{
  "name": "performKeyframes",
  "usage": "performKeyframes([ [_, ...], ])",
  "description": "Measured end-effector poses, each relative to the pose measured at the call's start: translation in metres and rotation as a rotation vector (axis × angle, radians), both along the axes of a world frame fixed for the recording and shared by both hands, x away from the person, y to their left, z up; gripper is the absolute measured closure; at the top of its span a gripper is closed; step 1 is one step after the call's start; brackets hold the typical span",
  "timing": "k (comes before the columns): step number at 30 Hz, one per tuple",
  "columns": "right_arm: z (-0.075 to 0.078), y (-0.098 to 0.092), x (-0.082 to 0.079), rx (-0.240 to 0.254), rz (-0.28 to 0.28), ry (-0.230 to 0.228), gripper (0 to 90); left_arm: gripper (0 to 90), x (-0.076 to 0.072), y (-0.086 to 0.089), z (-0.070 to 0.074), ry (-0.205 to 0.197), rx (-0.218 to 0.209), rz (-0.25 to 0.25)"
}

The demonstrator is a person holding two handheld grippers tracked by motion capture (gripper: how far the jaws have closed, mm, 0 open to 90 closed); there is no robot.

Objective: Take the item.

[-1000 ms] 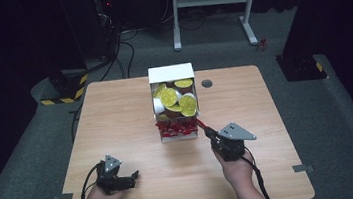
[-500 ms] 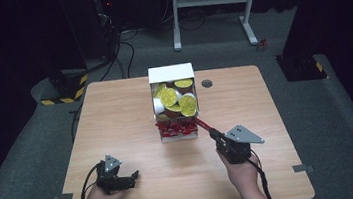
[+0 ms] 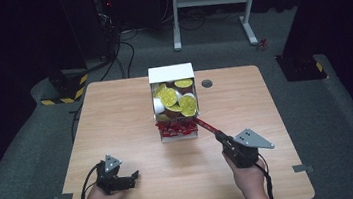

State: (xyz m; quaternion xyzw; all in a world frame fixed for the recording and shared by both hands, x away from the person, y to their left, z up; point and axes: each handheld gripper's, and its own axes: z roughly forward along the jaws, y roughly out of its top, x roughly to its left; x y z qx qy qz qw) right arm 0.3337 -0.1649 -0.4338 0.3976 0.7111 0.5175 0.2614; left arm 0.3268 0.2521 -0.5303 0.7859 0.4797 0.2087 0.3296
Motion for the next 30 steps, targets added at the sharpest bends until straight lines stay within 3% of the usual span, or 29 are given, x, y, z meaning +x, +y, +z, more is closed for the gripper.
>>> performKeyframes([
  [19,0.010,-0.033,-0.007,0.011,-0.076,-0.019,88.9,4.6,0.000,0.000,0.000,0.002,-0.002,0.001],
  [30,0.007,-0.042,0.008,-0.014,-0.125,-0.008,88.9,4.6,0.000,0.000,0.000,0.002,-0.002,0.002],
])
